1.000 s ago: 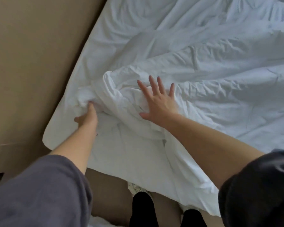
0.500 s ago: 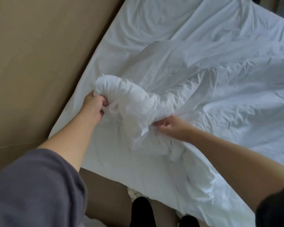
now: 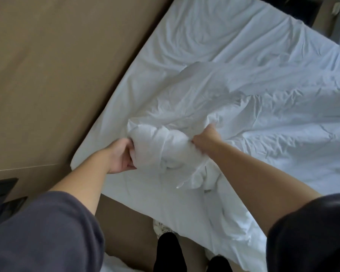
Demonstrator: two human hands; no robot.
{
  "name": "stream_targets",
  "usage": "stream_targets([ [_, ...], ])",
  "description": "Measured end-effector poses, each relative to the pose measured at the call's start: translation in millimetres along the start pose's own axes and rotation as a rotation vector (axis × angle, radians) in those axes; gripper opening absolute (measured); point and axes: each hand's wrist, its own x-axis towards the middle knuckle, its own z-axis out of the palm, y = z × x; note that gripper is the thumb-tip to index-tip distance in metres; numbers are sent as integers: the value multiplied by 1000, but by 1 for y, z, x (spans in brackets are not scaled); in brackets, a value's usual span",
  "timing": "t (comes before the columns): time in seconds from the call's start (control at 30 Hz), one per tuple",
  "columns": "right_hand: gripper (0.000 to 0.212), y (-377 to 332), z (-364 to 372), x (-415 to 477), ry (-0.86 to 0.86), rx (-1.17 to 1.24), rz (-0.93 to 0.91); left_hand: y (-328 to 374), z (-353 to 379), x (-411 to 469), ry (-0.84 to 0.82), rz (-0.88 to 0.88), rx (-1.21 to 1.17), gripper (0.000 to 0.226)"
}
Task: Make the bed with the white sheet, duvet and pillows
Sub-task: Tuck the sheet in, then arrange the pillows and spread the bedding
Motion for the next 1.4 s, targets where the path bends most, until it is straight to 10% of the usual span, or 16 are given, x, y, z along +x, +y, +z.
stream_targets([
  [0.1, 67, 16, -4, -12, -240, -472, 44, 1, 4, 1, -52, -188, -98, 76],
  [0.27, 43, 42, -15, -13, -427, -462, 356, -1, 51, 23, 318, -145, 167, 27],
  [0.4, 89, 42, -36, -4, 68, -707, 80, 19, 68, 26, 524, 383, 648, 64],
  [0.5, 84, 34, -43, -9, 381, -768, -327, 46, 74, 0, 562, 667, 936, 57],
  [0.87, 104, -79, -156, -29, 297, 114, -676, 261, 151, -120, 469, 1381, 1253, 55],
  [1.13, 70, -154, -272, -78, 484, 166, -829, 397, 224, -215, 740, 1374, 1209, 65],
  [1.4, 67, -41, -188, -17, 354, -237, -419, 278, 165, -78, 648, 791, 1060, 87],
])
